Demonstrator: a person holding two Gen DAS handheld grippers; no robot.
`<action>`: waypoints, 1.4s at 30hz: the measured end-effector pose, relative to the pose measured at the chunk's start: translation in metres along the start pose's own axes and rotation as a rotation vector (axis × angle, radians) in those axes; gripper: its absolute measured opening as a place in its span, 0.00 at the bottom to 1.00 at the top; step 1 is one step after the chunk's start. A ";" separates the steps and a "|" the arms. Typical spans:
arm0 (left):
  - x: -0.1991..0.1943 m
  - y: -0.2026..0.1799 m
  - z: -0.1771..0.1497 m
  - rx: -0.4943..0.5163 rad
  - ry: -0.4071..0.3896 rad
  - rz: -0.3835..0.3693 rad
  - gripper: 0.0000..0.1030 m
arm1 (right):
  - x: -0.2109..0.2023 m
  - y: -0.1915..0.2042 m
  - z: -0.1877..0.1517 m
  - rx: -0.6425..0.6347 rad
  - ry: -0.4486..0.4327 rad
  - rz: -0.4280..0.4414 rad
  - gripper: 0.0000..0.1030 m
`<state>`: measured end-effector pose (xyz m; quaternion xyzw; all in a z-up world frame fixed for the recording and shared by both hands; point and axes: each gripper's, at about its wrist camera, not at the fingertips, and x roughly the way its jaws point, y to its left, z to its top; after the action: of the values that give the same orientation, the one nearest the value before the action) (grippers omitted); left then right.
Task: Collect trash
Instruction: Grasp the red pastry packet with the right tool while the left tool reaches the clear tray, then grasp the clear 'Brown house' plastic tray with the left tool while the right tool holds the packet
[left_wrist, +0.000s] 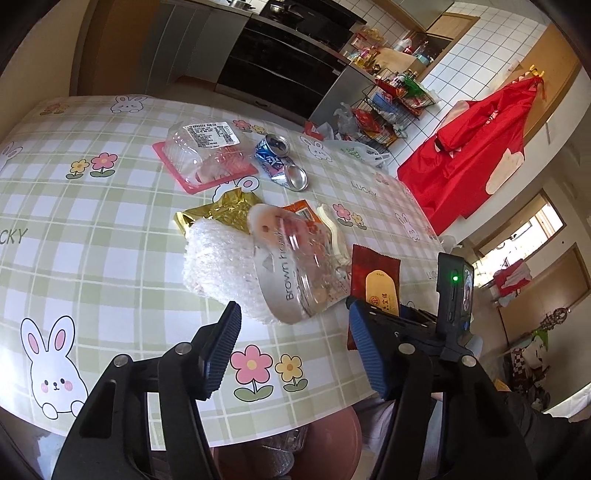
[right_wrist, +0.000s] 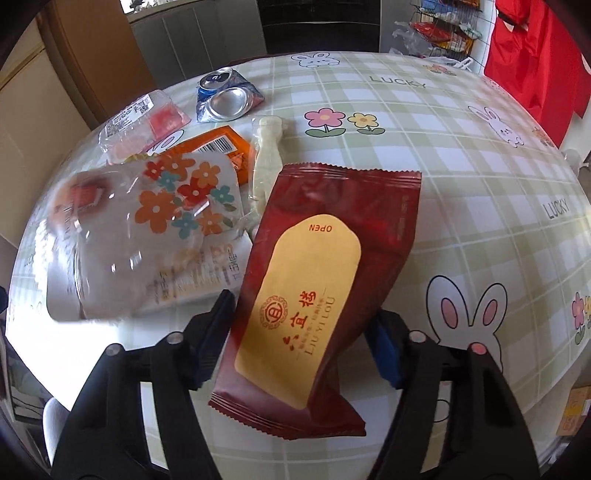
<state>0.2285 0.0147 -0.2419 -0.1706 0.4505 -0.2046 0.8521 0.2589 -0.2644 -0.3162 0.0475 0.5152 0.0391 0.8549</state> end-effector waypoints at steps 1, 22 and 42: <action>0.002 0.000 -0.001 0.001 0.003 0.004 0.57 | -0.001 -0.001 -0.001 -0.001 -0.003 0.004 0.61; 0.058 0.005 0.059 0.035 0.020 0.065 0.49 | -0.010 -0.010 -0.014 -0.005 -0.046 0.049 0.48; 0.078 -0.033 0.063 0.033 0.124 -0.213 0.49 | -0.010 -0.010 -0.014 -0.017 -0.060 0.056 0.48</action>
<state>0.3143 -0.0457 -0.2470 -0.1905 0.4781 -0.3117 0.7987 0.2416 -0.2751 -0.3153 0.0555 0.4876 0.0659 0.8688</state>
